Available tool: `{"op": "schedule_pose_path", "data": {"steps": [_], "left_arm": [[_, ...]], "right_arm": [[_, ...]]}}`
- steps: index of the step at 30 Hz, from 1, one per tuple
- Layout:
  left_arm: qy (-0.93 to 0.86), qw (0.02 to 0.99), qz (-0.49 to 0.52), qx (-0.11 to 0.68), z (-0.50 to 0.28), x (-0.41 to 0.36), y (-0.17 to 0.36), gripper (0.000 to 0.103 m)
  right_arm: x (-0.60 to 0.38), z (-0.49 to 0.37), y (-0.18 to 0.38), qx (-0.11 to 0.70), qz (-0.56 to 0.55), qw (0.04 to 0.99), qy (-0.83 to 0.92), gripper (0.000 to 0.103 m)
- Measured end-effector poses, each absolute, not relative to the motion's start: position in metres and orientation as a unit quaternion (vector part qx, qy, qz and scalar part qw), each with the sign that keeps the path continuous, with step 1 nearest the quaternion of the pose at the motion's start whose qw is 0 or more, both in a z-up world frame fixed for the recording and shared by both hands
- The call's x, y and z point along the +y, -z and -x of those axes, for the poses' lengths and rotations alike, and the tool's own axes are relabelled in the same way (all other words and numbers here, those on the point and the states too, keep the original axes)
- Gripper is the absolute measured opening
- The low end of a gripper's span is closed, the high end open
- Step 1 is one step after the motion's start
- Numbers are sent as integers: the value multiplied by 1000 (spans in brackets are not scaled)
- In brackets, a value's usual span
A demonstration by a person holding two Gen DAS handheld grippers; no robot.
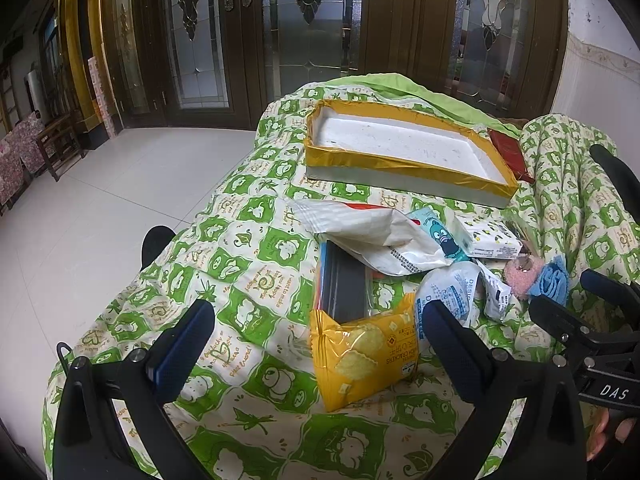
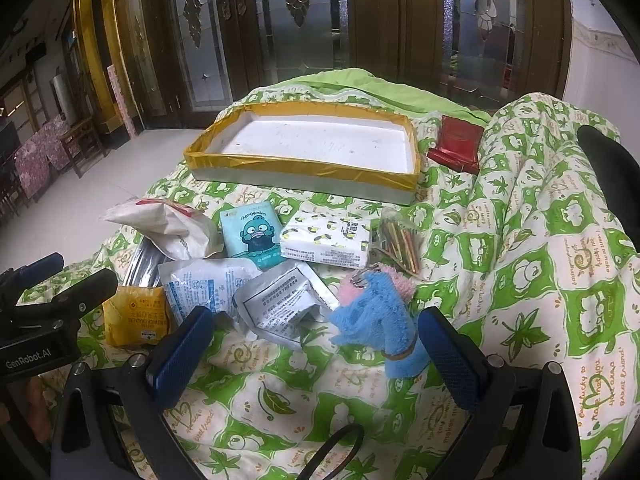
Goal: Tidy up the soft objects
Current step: 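Move left tool toward yellow snack bag while right tool approaches blue fuzzy sock, then close left tool on yellow snack bag while right tool grasps blue fuzzy sock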
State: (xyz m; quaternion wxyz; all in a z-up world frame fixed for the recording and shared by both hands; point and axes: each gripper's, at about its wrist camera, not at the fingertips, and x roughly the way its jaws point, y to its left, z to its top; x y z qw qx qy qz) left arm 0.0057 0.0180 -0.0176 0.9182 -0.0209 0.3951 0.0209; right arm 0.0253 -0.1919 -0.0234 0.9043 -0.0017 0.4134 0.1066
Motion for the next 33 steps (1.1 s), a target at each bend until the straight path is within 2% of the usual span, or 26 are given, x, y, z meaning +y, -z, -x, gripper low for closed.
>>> {"op": "schedule_pose_path", "data": {"steps": [12,16,24,26,28,33], "left_arm": [[-37,907,32,419,-14,31,22,103],[-3,910,25,415,-10,23,20,98],[34,891,-50,450,-16,-17,36,98],[37,886,-63,457,-19,-23,42,92],[34,878,-75,471,-23,-28,49,67],[50,873,-66,481,-24,-27,53,58]], "right_arm": [[-222,-41,18,427,-34,898,-102,102],[-221,-42,19,431,-29,895,-109,100],[-221,-53,28,457,-19,883,-101,94],[-222,-56,32,467,-17,878,-100,90],[-220,-58,36,480,-11,871,-106,86],[-203,-60,50,499,10,853,-150,85]]}}
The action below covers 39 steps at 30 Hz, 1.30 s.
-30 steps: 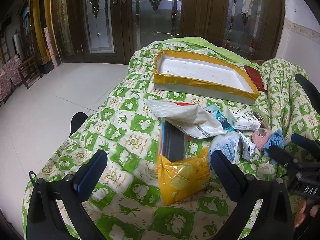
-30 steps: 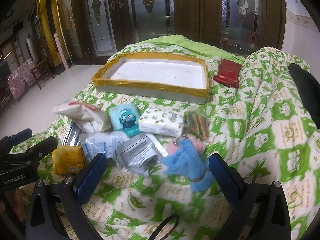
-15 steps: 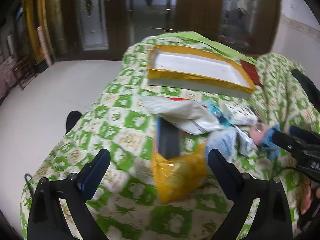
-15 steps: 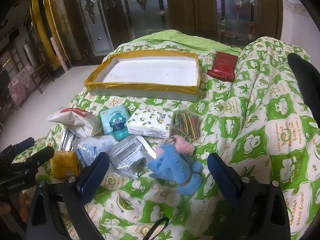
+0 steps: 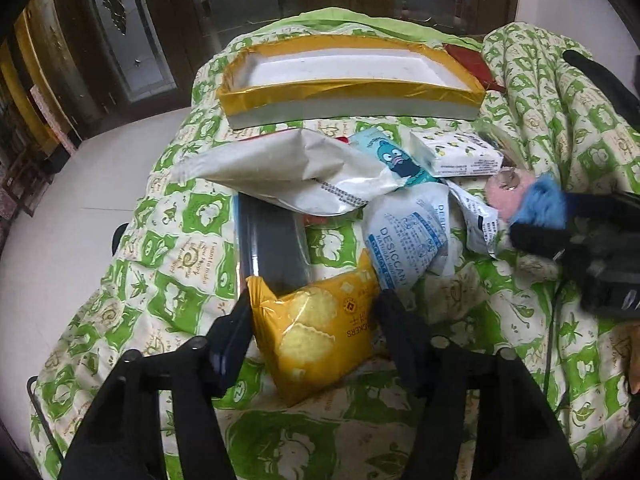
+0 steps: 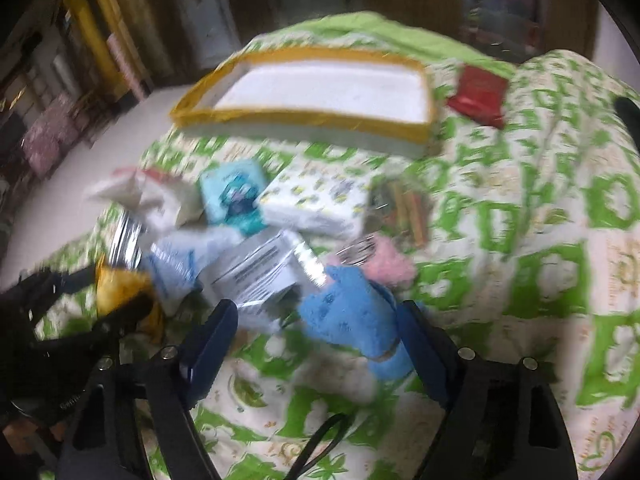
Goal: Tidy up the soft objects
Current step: 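Close left tool on yellow snack bag while right tool grasps blue fuzzy sock, then carry yellow bag with left tool and blue sock with right tool over foam tray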
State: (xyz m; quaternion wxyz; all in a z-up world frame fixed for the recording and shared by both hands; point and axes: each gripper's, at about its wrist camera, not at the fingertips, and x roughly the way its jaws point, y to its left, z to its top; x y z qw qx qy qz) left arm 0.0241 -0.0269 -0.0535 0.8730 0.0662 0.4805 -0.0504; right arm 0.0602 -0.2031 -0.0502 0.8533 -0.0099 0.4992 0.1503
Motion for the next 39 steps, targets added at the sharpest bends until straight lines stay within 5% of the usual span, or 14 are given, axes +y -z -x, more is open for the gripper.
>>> {"op": "schedule_pose_path", "data": {"steps": [4,11,25,30,39], "left_arm": [[66,878,-60,469,-20,-27,49,49],[94,886,-26,453,-17,-22,39,49],[114,866,-4,487,-26,-22,55,49],[129,867,5,481,-23,-22,53,48],[148,879,63,449,-15,-10,28,47]], "right_arm": [[-203,-64,54,499,1,851,-162,85],[-242,-80,53,521,-79,839,-136,72],[-227,-75,63,551,-2,825,-123,54],[-225,-72,63,548,-1,826,-133,32],[-225,-67,43,526,-34,833,-167,30]]}}
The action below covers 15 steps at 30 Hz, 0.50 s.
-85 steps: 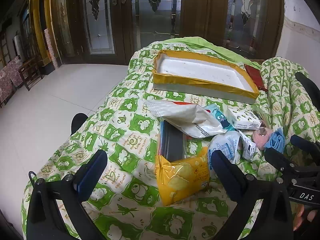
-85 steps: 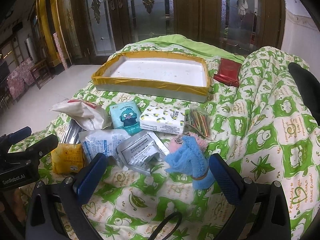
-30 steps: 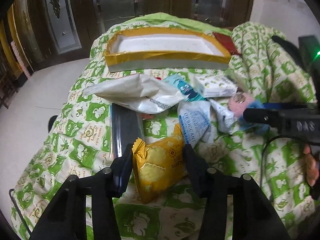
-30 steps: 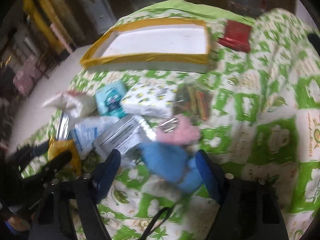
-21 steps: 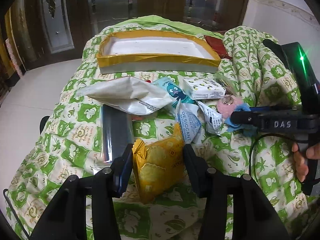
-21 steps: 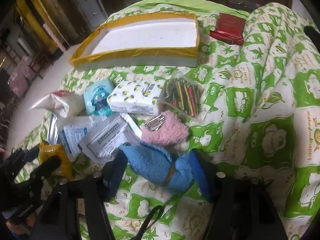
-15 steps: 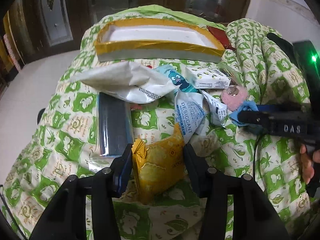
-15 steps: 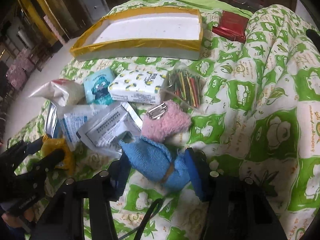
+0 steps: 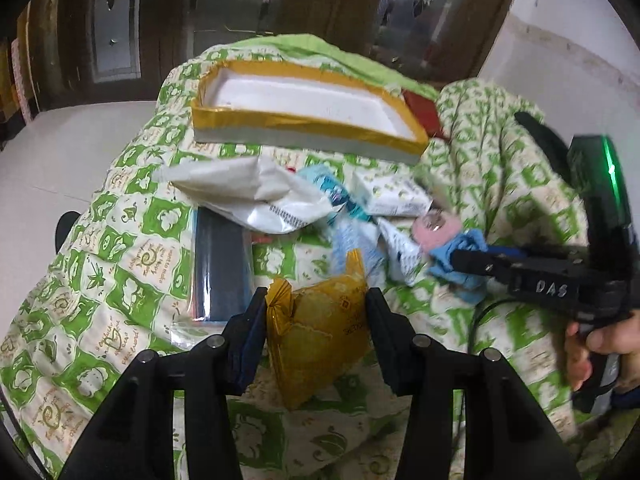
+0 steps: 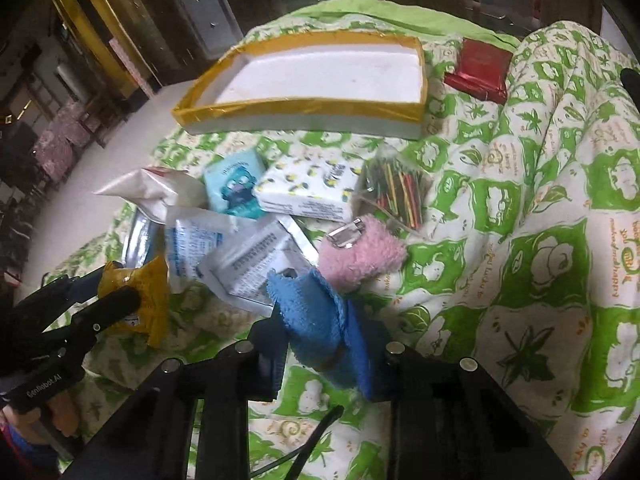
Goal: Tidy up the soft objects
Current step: 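Carry yellow bag with left tool and blue sock with right tool over foam tray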
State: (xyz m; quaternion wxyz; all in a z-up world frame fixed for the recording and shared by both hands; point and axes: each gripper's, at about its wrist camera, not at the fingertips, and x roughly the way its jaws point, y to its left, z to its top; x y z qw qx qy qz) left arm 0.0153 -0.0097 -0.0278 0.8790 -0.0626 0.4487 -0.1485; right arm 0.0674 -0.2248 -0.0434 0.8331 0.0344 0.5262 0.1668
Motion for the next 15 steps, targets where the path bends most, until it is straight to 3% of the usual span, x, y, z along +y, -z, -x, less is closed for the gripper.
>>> {"op": "schedule_pose_path", "data": {"steps": [15], "left_arm": [[149,893,79,416,-18,-3,-7,47]], "right_arm": [[-215,-66,15,494,-21,850,-184,30]]}}
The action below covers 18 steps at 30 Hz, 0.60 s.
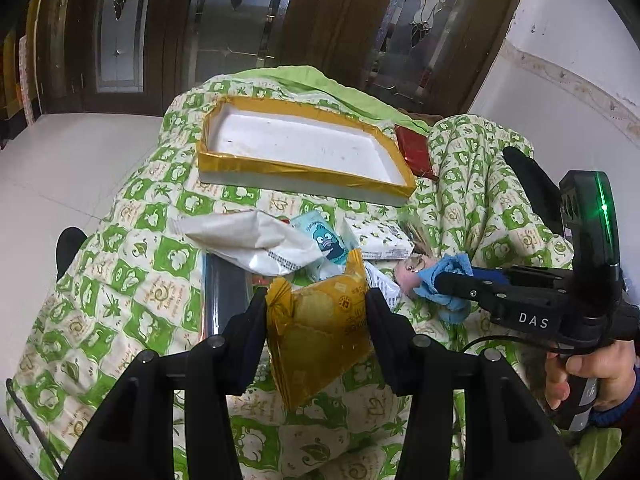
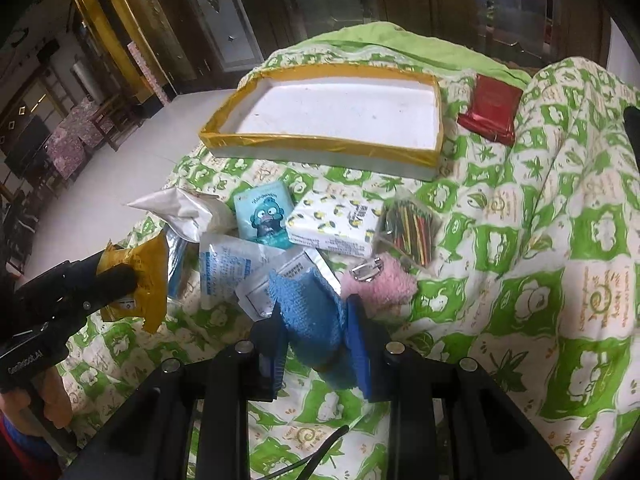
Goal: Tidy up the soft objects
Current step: 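Carry yellow bag with left tool and blue sock with right tool over foam tray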
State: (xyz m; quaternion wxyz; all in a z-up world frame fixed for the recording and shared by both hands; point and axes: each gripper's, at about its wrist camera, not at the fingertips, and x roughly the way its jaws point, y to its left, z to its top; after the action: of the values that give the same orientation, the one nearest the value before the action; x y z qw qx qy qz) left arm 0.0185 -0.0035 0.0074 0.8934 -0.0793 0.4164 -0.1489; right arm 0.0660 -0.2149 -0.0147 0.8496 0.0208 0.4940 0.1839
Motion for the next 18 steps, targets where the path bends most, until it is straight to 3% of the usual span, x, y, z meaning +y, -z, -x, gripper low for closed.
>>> {"op": "schedule_pose_path", "data": {"steps": [18], "left_arm": [[148,900,71,404,-35,-4,-21,47]], "right_arm": [[-210,-74,-2,475,-12,859,-192,30]]}}
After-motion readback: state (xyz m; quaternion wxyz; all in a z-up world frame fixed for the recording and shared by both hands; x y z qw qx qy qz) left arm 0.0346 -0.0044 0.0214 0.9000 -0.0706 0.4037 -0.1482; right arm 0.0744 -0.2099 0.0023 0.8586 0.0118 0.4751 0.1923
